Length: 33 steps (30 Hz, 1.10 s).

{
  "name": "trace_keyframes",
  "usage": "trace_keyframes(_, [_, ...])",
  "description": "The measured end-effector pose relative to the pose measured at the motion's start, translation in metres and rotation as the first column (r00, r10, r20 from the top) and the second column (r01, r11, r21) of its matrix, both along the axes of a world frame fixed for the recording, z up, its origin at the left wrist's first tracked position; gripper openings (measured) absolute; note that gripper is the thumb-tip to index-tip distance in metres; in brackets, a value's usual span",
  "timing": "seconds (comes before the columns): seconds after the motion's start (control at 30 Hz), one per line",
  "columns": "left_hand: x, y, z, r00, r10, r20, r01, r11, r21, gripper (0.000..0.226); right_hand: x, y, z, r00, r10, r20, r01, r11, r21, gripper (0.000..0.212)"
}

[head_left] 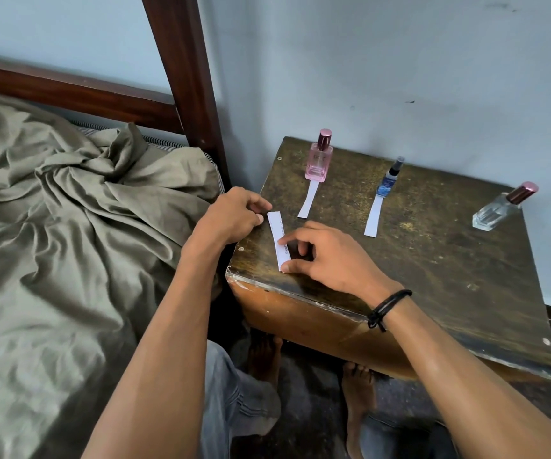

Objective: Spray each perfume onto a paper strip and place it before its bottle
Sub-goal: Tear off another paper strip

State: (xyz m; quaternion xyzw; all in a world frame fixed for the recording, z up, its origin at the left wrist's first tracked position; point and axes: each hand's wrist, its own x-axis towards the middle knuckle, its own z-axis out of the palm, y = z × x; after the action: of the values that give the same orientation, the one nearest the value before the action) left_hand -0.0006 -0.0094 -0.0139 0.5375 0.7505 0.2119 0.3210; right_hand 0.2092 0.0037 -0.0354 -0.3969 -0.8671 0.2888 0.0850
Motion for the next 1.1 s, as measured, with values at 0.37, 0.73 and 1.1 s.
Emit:
trace_keyframes(0.37, [0.002,0.002,0.002,1.000,-0.006,-0.025,0.006,1.000,-0.024,0.025,-0.001,-0.001,-0.007,0.994,-0.067,-0.088,0.068,0.998,0.016,0.019])
trace_keyframes(0.73, [0.006,-0.002,0.008,0.997,-0.078,-0.003,0.078,0.997,-0.029,0.051,-0.001,0.003,0.013,0.782,-0.465,-0.415,0.194,0.814,-0.547,0.015])
trace_keyframes(1.1, [0.027,0.005,0.000,0.998,0.016,-0.054,-0.016,1.000,0.008,0.032,-0.001,0.006,0.021,0.661,-0.639,-0.395,0.168,0.638,-0.751,0.018])
